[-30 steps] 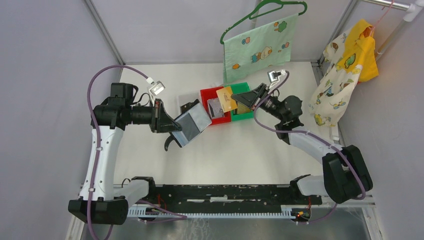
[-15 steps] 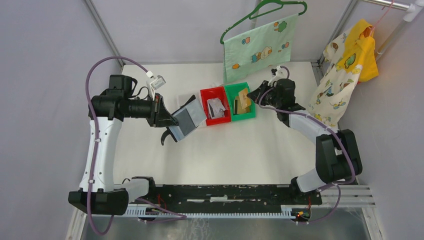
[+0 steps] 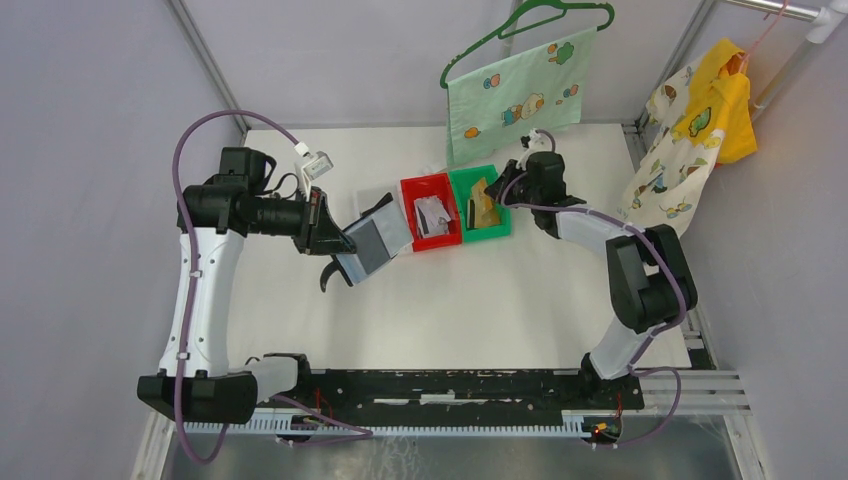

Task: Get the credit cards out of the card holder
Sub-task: Place the credit card in the storage box, then remove the credit card from the card holder.

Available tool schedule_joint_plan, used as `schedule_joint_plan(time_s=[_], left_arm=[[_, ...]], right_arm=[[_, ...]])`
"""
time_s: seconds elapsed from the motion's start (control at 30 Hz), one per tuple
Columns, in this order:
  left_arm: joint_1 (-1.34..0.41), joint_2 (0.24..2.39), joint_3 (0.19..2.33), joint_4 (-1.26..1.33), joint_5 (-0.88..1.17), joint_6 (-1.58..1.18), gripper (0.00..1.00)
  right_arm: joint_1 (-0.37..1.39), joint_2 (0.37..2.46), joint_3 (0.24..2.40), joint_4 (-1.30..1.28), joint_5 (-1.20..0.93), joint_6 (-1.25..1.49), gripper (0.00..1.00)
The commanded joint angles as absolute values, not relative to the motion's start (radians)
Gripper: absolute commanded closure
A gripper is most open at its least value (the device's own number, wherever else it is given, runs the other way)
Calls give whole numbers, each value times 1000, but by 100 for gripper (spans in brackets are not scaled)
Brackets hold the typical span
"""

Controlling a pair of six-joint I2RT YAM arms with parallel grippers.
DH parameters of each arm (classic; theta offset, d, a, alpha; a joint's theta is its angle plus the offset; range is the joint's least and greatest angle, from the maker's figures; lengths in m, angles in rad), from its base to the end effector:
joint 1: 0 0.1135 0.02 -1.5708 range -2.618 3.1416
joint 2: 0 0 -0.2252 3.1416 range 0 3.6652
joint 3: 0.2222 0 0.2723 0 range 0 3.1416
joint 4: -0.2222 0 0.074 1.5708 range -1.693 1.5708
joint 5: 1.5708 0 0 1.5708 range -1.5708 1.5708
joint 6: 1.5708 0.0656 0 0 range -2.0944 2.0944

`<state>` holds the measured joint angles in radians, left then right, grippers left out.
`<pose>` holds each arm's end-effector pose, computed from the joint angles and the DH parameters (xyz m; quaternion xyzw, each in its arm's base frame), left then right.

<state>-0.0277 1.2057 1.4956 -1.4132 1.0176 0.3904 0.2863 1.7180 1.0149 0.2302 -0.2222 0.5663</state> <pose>0.2223 -0.0620 0.3595 0.2825 0.8106 -0.4323 0.2763 0.3962 0.1317 0.1475 0.0610 0.8476 0.3005 0.4331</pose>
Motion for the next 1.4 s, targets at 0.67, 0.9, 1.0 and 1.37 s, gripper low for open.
schedule_joint_plan(time_s=[0.67,0.9,1.0,1.37], left_arm=[[-24,1217,1559,-1465,1199,582,98],[-26,1206,1496,-1403,1218,515,98],[-26,1191,1475,-1387,1234,498,98],[-28,1173,1485,-1375,1264,471,98]], right_arm=[[367,1449,972,232,33,417,27],[445,1226,948,281,-208,415,12],[488,1206,932,381,-413,483,2],[634,1180,746,792,-595,765,2]])
